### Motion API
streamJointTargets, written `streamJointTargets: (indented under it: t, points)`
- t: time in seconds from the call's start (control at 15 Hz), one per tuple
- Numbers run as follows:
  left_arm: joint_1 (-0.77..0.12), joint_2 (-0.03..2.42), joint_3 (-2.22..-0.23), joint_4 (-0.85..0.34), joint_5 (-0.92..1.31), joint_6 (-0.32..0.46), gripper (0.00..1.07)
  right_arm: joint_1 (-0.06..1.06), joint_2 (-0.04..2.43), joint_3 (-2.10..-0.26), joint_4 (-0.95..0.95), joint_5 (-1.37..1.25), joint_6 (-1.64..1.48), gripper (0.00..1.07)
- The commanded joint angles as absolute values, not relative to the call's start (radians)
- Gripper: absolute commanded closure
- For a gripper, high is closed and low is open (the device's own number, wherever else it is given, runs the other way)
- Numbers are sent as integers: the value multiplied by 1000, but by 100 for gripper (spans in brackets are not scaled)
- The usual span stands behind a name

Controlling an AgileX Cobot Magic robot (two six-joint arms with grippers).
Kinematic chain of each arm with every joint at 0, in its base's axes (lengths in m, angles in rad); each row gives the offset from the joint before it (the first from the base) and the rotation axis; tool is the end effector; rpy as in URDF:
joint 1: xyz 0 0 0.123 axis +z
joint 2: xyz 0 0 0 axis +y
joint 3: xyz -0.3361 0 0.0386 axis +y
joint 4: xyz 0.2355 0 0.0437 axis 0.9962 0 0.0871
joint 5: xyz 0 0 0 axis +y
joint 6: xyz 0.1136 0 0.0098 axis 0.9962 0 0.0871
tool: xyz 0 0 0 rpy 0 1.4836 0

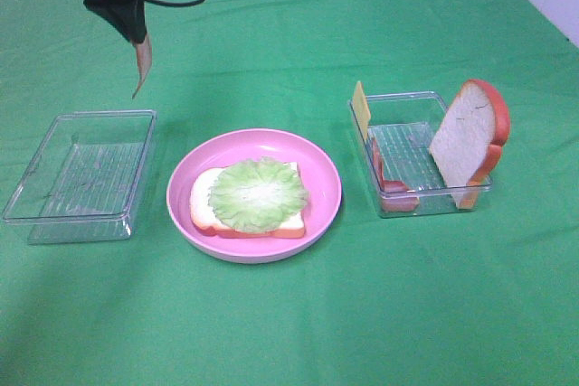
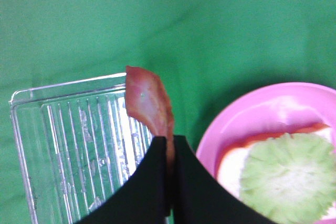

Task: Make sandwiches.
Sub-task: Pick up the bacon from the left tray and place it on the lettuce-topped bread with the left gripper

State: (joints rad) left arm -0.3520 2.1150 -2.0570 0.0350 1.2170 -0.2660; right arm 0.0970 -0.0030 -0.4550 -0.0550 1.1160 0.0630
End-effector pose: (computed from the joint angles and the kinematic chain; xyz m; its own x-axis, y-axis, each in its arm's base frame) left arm 0.4586 -0.1644 0.3148 -0.9264 0.0728 -0.3695 0.1037 0.9925 -0.0644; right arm -0.0477 -0.0103 0.2423 -0.5390 -0.0135 -0.8422 -0.0345 0.9994 0.0060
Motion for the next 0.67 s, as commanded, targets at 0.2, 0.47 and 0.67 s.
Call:
streamJointTargets:
  t: [0.2, 0.47, 0.67]
  points:
    - [-451, 2043, -2058, -44, 1319, -229, 107, 97, -28, -454, -54, 1103, 48, 14]
    - [-531, 2089, -2057, -169, 1293, -188, 107, 97, -28, -454, -54, 1103, 48, 14]
    - [-560, 2130, -2055, -218, 1303, -167, 107, 97, -28, -454, -54, 1103, 48, 14]
